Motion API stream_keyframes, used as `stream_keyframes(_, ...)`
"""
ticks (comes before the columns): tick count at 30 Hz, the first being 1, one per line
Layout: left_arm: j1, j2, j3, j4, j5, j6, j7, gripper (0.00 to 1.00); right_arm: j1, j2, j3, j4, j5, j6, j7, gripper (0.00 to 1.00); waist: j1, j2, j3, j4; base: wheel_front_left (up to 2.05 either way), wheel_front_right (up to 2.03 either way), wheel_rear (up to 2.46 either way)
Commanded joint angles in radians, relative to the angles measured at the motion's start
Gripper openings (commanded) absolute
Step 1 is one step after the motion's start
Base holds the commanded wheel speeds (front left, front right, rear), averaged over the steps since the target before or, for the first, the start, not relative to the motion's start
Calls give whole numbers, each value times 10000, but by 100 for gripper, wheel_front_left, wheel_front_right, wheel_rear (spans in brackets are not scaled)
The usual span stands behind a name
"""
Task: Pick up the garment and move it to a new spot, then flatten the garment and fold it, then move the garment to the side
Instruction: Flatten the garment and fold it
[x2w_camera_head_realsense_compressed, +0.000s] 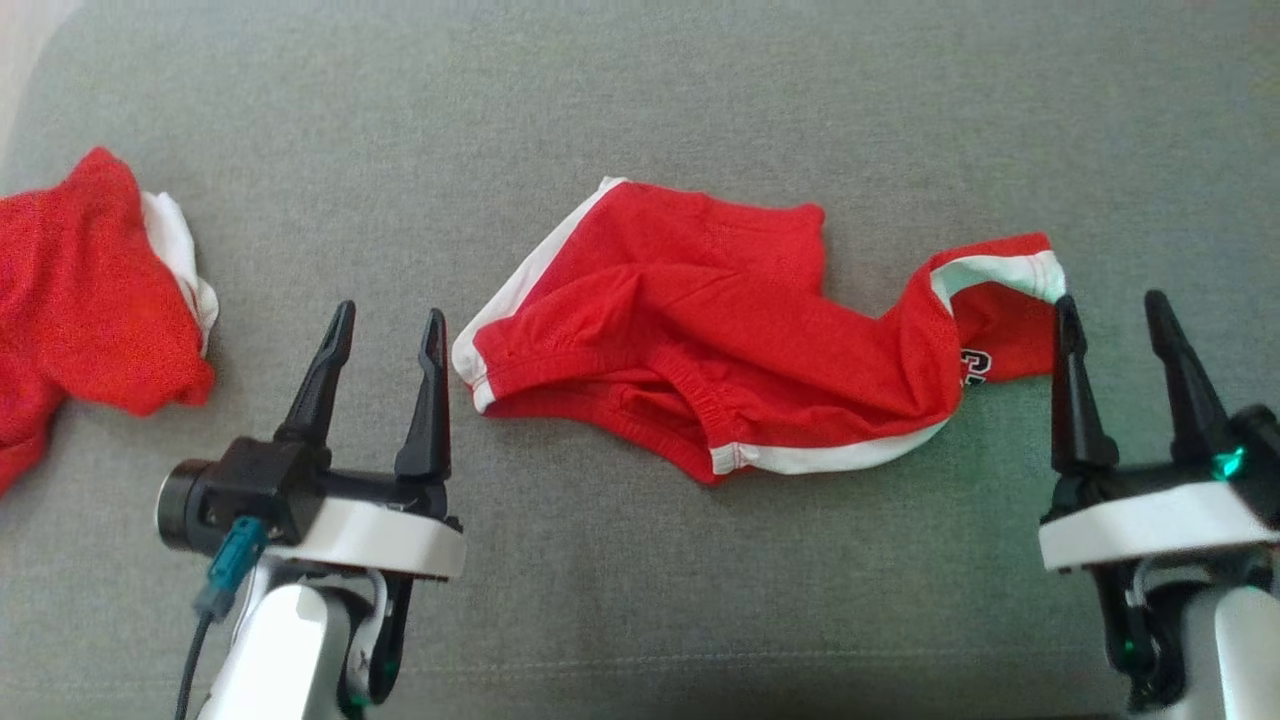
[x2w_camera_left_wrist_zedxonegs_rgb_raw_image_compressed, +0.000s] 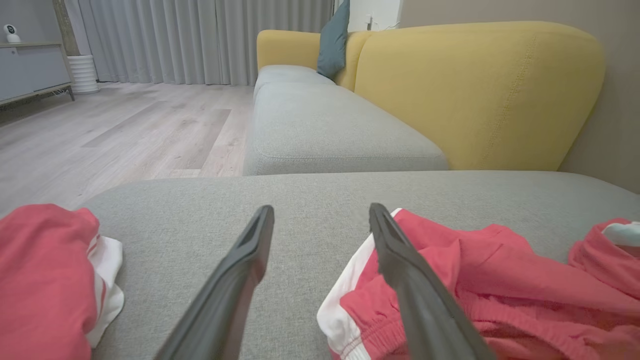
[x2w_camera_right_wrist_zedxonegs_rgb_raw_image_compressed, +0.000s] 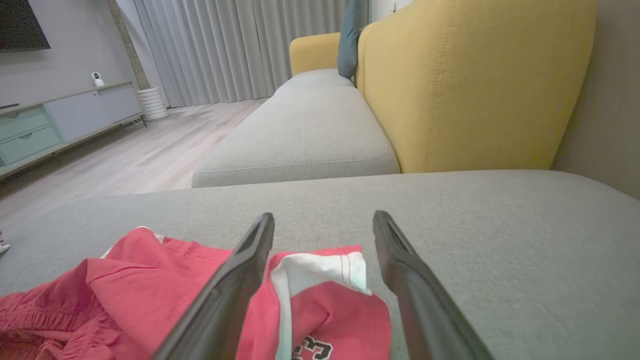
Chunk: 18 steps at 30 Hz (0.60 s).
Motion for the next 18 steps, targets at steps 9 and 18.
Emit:
stream_keyframes(9,118,316,316,-530,-8,187,87,100,255,-69,406,-885,-135,40,322,100,1,-1,-290,-68,0,0,0)
stream_keyframes(18,-173,281,-390,-745,62,-235,521,100,242,-63,496,-940,-74,40,405,100,1,-1,-124,-116,0,0,0)
